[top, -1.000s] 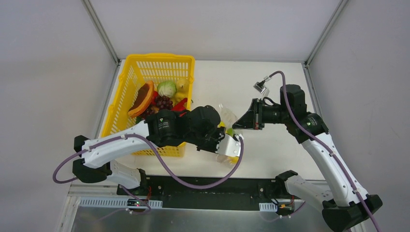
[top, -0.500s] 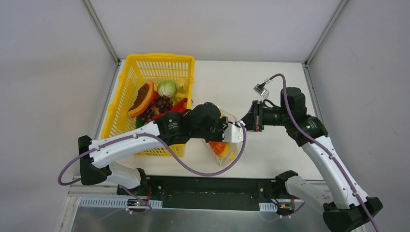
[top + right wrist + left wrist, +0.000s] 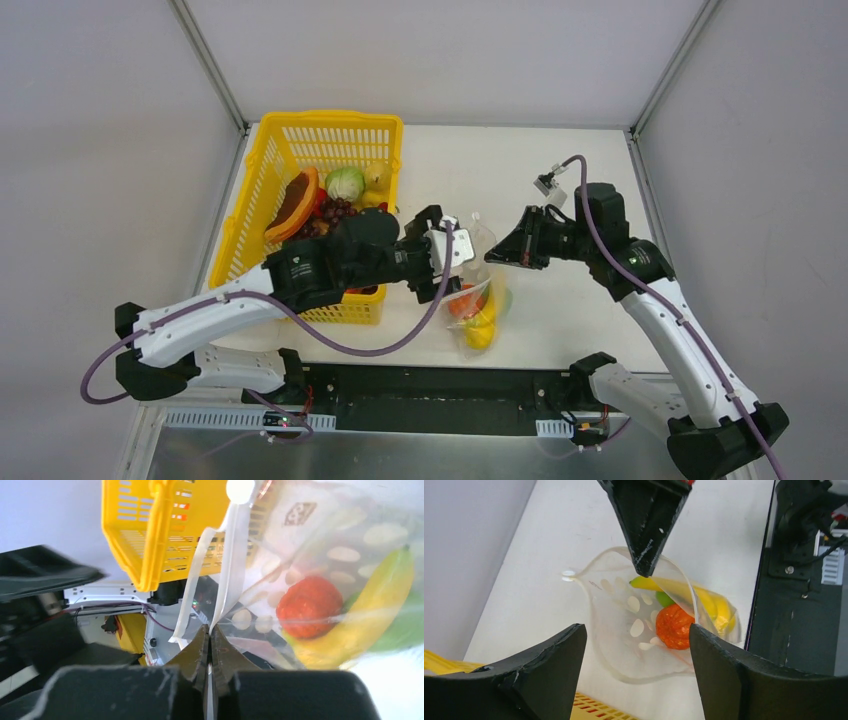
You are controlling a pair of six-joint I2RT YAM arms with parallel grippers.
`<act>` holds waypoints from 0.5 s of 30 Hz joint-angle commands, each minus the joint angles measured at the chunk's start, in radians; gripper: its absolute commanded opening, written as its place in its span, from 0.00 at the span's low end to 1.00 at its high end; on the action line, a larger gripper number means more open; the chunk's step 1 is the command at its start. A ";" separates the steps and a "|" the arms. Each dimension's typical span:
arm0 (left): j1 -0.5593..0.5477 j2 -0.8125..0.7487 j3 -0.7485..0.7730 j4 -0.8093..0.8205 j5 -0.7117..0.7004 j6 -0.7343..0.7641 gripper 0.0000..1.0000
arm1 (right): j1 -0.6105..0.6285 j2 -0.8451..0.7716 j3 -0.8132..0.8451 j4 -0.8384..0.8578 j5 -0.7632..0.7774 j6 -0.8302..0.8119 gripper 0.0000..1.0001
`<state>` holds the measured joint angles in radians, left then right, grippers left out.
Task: Place the food in the zip-top bag and seal the zipper
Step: Place the fake fruit in the zipper food storage bag, then pick up the fake fruit from the bin.
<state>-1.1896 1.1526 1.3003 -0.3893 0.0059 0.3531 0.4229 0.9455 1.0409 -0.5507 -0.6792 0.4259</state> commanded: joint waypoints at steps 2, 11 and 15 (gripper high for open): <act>0.007 -0.060 -0.022 0.063 -0.067 -0.097 0.77 | -0.003 -0.008 -0.036 0.006 0.073 0.010 0.00; 0.118 -0.212 -0.140 0.085 -0.230 -0.306 0.99 | -0.004 -0.053 -0.097 0.106 0.031 0.035 0.00; 0.198 -0.285 -0.198 0.078 -0.323 -0.429 0.99 | -0.003 -0.062 -0.118 0.126 0.050 0.049 0.00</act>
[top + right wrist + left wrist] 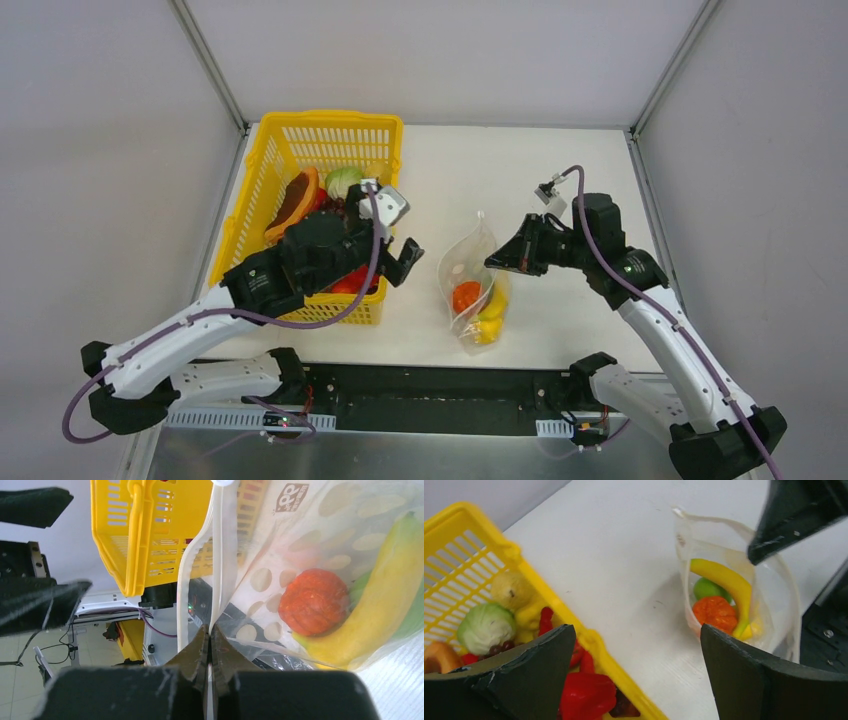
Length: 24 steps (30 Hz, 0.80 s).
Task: Place the food in the zip-top bag and seal the zipper
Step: Pick up the fake fruit from the bin.
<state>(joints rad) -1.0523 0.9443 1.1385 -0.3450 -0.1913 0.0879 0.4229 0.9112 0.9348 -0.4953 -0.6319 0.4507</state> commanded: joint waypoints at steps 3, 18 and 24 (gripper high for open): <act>0.106 -0.120 -0.059 -0.001 -0.231 -0.232 0.99 | -0.004 -0.026 -0.020 0.072 0.013 0.028 0.00; 0.523 -0.024 0.024 -0.234 -0.191 -0.407 0.99 | -0.003 0.006 -0.021 0.071 0.041 0.038 0.00; 0.727 0.145 0.055 -0.248 -0.031 -0.462 0.99 | -0.004 0.007 -0.008 0.064 0.053 0.040 0.00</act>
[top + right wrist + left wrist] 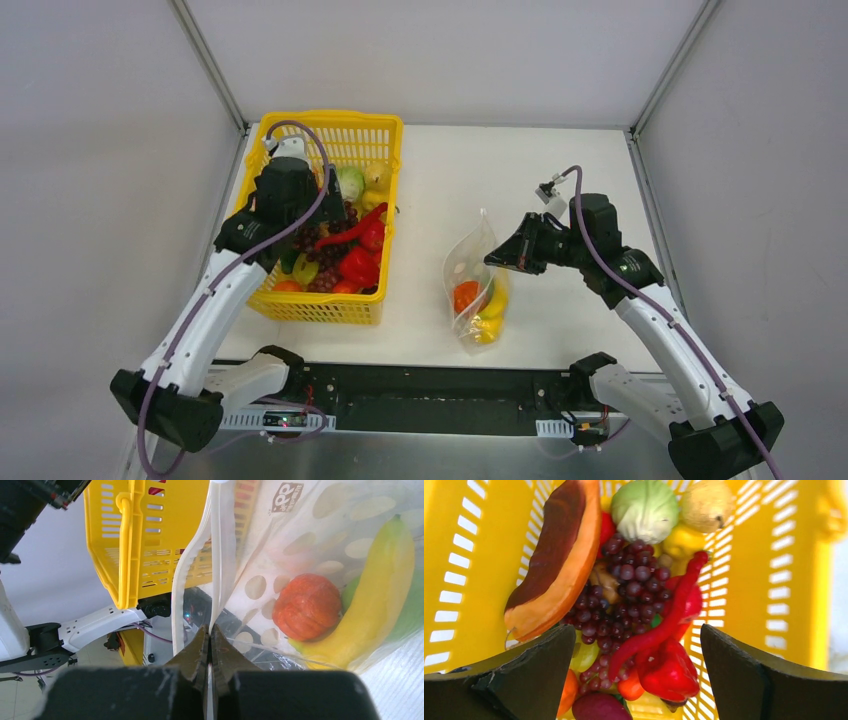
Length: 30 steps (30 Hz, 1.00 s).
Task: Place the food in the zip-top bag and seal the zipper
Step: Pick up the fake fruit from the bin.
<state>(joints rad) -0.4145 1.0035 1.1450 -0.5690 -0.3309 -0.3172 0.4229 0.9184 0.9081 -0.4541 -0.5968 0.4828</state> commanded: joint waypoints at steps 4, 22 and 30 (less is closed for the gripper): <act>0.158 0.181 0.076 -0.012 0.138 -0.076 0.99 | -0.003 -0.002 0.015 0.039 0.029 0.014 0.00; 0.197 0.523 0.114 0.001 0.156 -0.100 0.92 | -0.004 0.030 0.005 0.114 0.004 0.004 0.01; 0.195 0.606 0.024 0.025 0.222 -0.128 0.79 | -0.004 0.013 0.016 0.065 0.004 -0.002 0.01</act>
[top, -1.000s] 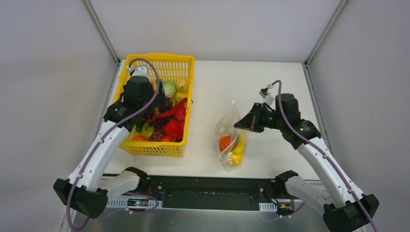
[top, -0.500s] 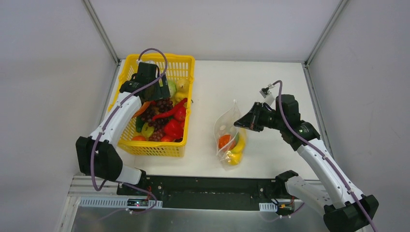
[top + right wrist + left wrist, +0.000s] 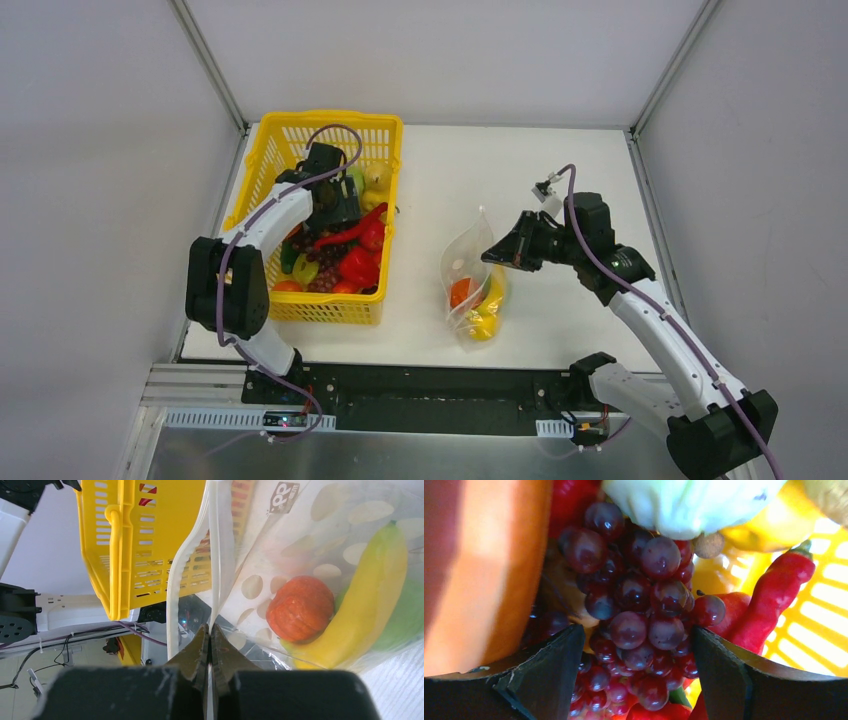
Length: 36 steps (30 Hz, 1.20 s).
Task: Place the food in the zip-top bag and seal the zipper
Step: Pick up the fake fruit from the bin.
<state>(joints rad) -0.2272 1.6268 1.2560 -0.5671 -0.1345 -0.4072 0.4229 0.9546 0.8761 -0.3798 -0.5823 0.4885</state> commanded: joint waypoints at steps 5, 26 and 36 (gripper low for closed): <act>0.005 -0.102 -0.203 0.062 0.095 -0.041 0.66 | -0.003 -0.040 0.037 -0.009 -0.019 0.015 0.01; 0.003 -0.428 -0.234 -0.019 0.087 0.008 0.00 | -0.004 -0.108 0.031 -0.051 0.003 0.034 0.01; 0.004 -0.565 -0.258 -0.016 0.176 -0.002 0.00 | -0.003 -0.133 0.029 -0.056 0.010 0.041 0.01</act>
<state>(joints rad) -0.2276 1.1297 0.9787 -0.5915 -0.0242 -0.4118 0.4229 0.8497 0.8764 -0.4416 -0.5789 0.5167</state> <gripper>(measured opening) 0.132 0.012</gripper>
